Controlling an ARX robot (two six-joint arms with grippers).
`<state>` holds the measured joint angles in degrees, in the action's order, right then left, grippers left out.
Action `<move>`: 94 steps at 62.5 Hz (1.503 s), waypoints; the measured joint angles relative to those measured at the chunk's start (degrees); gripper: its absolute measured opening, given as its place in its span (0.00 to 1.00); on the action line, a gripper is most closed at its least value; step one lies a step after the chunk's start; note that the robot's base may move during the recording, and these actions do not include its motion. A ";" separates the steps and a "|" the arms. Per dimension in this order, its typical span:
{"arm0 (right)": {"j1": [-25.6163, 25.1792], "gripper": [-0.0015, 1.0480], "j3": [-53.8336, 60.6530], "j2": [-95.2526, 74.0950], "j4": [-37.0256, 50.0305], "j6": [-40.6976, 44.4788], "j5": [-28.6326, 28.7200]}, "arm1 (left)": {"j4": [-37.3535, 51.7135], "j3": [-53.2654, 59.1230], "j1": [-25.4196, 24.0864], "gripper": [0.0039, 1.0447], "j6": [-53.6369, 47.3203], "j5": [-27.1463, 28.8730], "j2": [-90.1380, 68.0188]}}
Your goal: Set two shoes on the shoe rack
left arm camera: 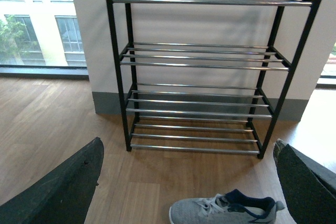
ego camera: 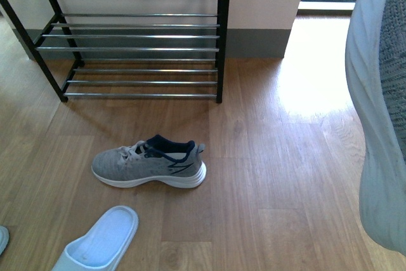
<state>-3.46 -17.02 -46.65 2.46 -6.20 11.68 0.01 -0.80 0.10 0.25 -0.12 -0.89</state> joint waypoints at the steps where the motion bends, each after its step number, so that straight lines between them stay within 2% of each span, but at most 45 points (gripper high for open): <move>1: 0.00 0.02 0.02 0.00 0.00 0.00 -0.13 | 0.00 0.00 0.00 0.91 0.00 0.00 0.00; 36: 0.02 0.02 0.02 0.00 0.00 0.02 0.55 | -0.04 0.00 0.00 0.91 0.00 0.17 -0.02; 38: 0.02 0.02 0.02 0.00 0.00 0.02 0.55 | -1.01 -0.26 0.66 0.91 1.29 2.51 -0.72; 39: 0.02 0.02 0.02 0.00 0.00 0.02 0.57 | -3.28 -1.16 1.86 0.91 3.10 7.04 -1.73; 40: 0.04 0.02 0.02 0.00 0.00 0.02 0.57 | -4.55 -1.64 2.69 0.91 3.67 8.09 -2.60; 41: 0.04 0.02 0.02 0.00 0.00 0.02 0.57 | -6.23 -2.71 4.31 0.91 6.64 13.46 -4.96; 42: 0.04 0.02 0.02 0.00 0.00 0.02 0.57 | -6.60 -3.23 5.14 0.91 7.93 15.74 -6.40; 43: 0.04 0.02 0.02 0.00 0.00 0.02 0.55 | -6.56 -4.15 6.47 0.91 10.60 19.82 -9.60; 46: 0.02 0.02 0.02 0.00 0.00 0.02 0.55 | -3.23 -6.88 8.48 0.91 18.12 26.56 -19.98; 47: 0.02 0.02 0.02 0.00 0.00 0.02 0.55 | -1.79 -7.87 8.83 0.91 20.55 27.10 -23.52; 54: 0.02 0.02 0.02 0.00 0.00 0.02 0.55 | 9.70 -17.92 11.34 0.91 37.75 22.93 -53.27; 64: 0.02 0.02 0.02 0.00 0.00 0.02 0.57 | 15.41 -29.44 15.39 0.91 51.95 19.56 -80.06; 76: 0.02 0.02 0.02 0.00 0.00 0.02 0.55 | 16.44 -43.43 20.68 0.91 66.10 17.00 -105.35; 94: 0.02 0.02 0.02 0.00 0.00 0.02 0.55 | 12.83 -59.14 23.43 0.91 75.76 15.37 -131.40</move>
<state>-3.44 -16.99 -46.65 2.46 -6.17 12.23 12.84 -59.94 23.53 76.01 15.25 -132.29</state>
